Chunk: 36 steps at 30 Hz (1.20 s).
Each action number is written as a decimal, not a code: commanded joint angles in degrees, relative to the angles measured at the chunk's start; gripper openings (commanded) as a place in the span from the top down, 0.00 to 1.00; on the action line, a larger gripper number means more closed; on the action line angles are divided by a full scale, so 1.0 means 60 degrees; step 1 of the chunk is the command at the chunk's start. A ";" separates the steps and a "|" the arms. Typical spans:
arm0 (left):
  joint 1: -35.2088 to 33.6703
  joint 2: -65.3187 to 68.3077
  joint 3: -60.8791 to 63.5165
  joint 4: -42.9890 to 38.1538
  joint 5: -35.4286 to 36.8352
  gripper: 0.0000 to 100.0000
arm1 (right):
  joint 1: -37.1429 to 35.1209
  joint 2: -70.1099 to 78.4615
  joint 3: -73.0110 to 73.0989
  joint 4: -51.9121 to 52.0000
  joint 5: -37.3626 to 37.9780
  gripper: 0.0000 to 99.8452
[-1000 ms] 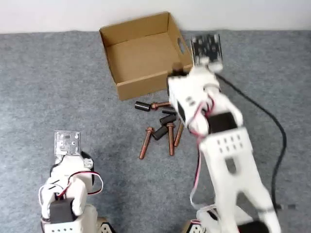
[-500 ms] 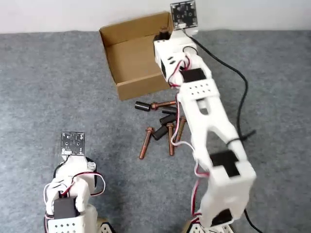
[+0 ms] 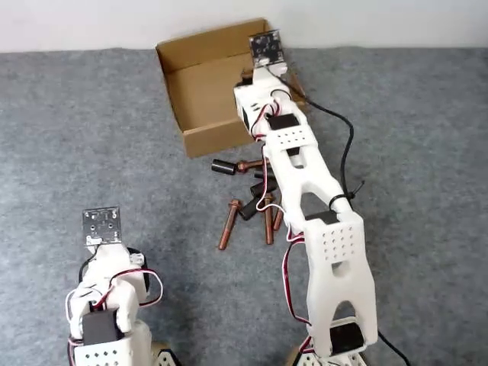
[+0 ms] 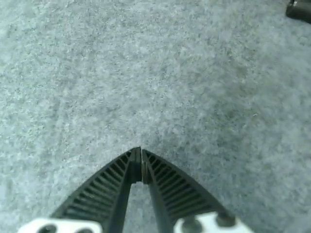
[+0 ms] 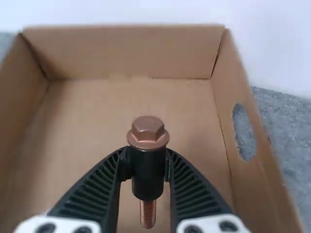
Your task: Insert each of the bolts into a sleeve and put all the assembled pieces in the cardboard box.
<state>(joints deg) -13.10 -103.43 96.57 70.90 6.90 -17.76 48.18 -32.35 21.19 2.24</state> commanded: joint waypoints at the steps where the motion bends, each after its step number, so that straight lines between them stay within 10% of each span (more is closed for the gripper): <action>1: -0.0088 -0.0073 -0.0022 0.0029 0.0103 1.00 | -0.0081 -0.0154 -0.0689 0.0330 0.0601 0.99; 17: -0.0088 -0.0073 -0.0022 0.0029 0.0103 1.00 | -0.0256 -0.0769 -0.0689 0.2161 0.0645 0.78; 36: -0.0103 -0.0073 -0.0022 0.0029 0.0103 1.00 | -0.0667 -0.3524 -0.0689 0.6059 0.0586 0.99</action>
<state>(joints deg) -13.36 -103.43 96.57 70.90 6.99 -21.27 32.70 -33.76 53.63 5.67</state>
